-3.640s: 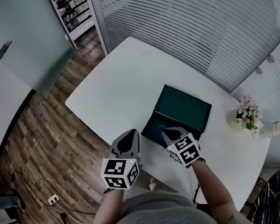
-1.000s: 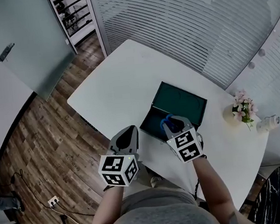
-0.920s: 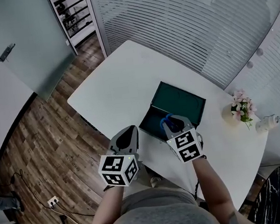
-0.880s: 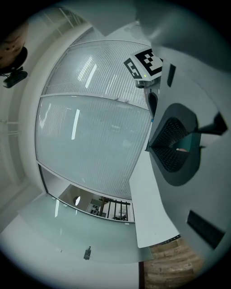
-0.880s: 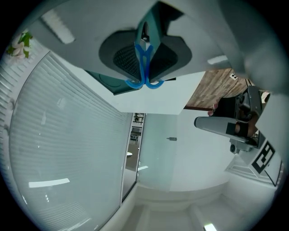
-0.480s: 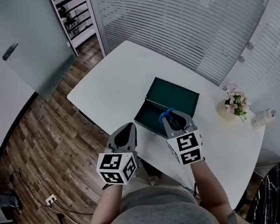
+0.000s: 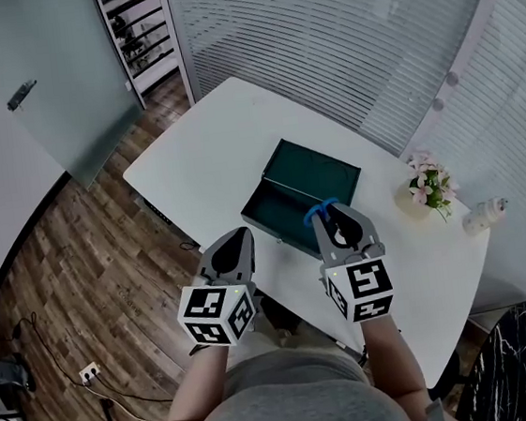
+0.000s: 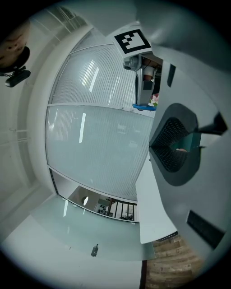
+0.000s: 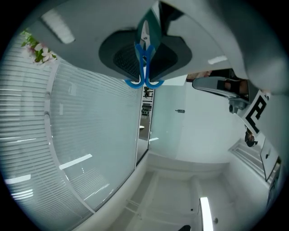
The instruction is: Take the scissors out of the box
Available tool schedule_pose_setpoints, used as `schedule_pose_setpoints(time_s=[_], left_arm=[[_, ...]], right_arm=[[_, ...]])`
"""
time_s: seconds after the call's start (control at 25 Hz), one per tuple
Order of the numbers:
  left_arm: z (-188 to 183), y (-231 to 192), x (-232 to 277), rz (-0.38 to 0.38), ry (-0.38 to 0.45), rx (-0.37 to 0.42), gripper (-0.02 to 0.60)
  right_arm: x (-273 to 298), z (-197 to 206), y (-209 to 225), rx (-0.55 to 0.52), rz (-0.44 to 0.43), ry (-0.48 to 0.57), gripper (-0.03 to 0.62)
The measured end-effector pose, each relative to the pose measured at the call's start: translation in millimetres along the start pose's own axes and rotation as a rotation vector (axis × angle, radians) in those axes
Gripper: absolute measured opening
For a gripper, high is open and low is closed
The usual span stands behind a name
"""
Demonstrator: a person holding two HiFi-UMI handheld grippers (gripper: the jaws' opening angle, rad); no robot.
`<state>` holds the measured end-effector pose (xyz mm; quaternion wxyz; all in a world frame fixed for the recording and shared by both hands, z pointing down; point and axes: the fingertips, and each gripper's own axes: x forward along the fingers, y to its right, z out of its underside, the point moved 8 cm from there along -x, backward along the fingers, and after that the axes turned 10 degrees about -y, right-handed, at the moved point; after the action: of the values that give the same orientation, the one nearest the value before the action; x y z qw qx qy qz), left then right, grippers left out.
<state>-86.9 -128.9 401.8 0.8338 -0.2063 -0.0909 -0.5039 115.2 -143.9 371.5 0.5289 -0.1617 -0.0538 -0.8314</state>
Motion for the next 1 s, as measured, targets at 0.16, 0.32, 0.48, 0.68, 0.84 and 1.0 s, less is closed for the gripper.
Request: schedule_pose_setpoints(time_s=[0.16,0.32,0.48,0.68,0.84,1.0], left_arm=[[1,8,-10,-0.003,0.019,0.005,0.005],[-1,14,-19,-0.005,0.034,0.012,0.005],[0,16,-24,-0.008,0.041,0.016,0.005],[-1,18,-29,-0.010,0.043,0.023,0.005],[-1,20,-27,-0.013,0.046,0.025,0.005],[-3,20,-24,-0.015,0.045,0.024,0.005]], right_arm=[[-21,-3,0,0.019,0.017,0.042,0.080],[-37,-4,0,0.024,0.022,0.064,0.080],[-43,-4,-2,0.023,0.022,0.073,0.080],[-45,-5,-3,0.024,0.015,0.078,0.080],[-45,-4,0,0.027,0.007,0.078,0.080],[-43,-3,2,0.047,0.000,0.083,0.080]])
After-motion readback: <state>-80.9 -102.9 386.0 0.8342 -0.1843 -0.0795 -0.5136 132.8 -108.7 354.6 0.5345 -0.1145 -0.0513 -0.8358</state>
